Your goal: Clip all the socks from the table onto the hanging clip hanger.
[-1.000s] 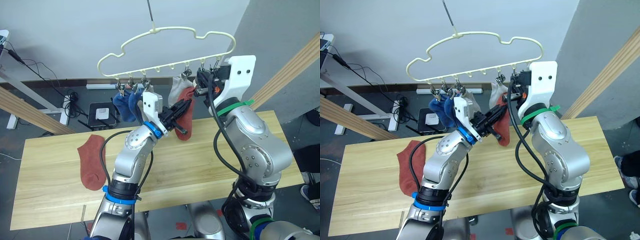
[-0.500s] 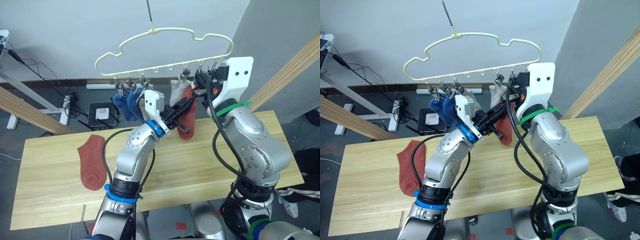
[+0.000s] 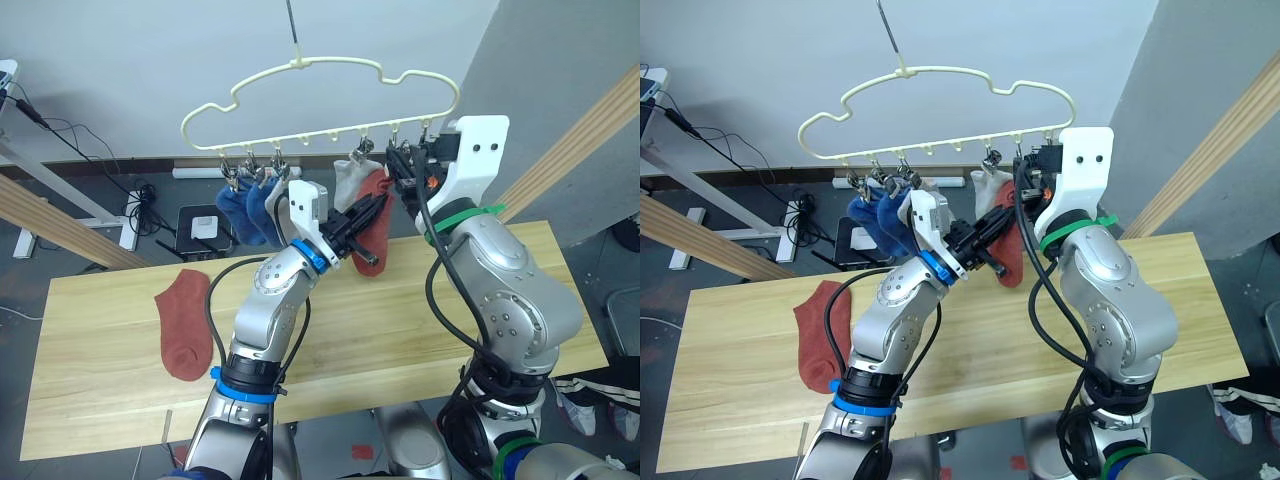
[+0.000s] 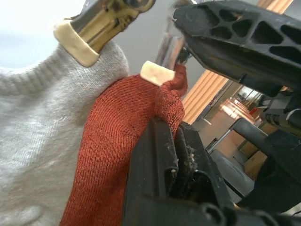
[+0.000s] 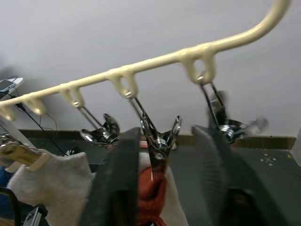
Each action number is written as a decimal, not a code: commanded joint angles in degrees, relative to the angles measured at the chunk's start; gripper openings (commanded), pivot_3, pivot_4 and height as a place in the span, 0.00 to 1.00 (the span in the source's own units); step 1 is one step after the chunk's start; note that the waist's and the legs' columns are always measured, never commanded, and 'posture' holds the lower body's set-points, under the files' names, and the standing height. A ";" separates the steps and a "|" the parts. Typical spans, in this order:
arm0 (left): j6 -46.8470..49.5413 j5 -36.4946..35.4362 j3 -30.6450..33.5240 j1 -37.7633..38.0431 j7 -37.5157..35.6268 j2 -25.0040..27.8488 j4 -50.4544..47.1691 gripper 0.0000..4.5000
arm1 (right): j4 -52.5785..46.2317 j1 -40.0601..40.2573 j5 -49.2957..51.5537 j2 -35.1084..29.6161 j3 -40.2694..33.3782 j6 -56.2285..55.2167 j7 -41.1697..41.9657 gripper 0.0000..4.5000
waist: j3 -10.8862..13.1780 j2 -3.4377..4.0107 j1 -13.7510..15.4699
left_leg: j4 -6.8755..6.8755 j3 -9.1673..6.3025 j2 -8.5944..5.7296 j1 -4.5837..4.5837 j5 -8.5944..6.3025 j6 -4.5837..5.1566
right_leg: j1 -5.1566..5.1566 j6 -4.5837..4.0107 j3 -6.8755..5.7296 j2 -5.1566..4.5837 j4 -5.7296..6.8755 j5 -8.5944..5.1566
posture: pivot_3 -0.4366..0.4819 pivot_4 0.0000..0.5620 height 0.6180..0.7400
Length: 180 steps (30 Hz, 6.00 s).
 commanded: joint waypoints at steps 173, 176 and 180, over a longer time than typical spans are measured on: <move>8.29 -13.70 4.74 -7.47 -32.58 31.80 -8.16 0.68 | 3.75 -1.32 -6.45 5.15 2.27 -8.30 -5.66 0.52 | -0.01 0.02 0.05 | 0.05 -0.04 0.06 0.01 0.10 -0.16 | -0.06 -0.01 -0.04 -0.01 0.14 0.00 | 0.14 0.60 0.92; 8.37 -13.69 4.69 -7.49 -32.57 31.79 -8.17 0.68 | 3.75 -1.15 -6.72 5.27 2.39 -8.38 -6.00 0.52 | -0.01 0.02 0.05 | 0.05 -0.04 0.06 0.01 0.09 -0.15 | -0.06 -0.01 -0.04 -0.02 0.14 0.00 | 0.14 0.60 0.92; 8.48 -13.74 4.65 -7.43 -32.57 31.73 -8.29 0.68 | 3.00 -0.63 -6.85 5.26 2.30 -8.17 -6.49 0.52 | -0.01 0.02 0.05 | 0.05 -0.05 0.06 0.01 0.09 -0.15 | -0.06 -0.01 -0.05 -0.02 0.15 0.00 | 0.13 0.60 0.92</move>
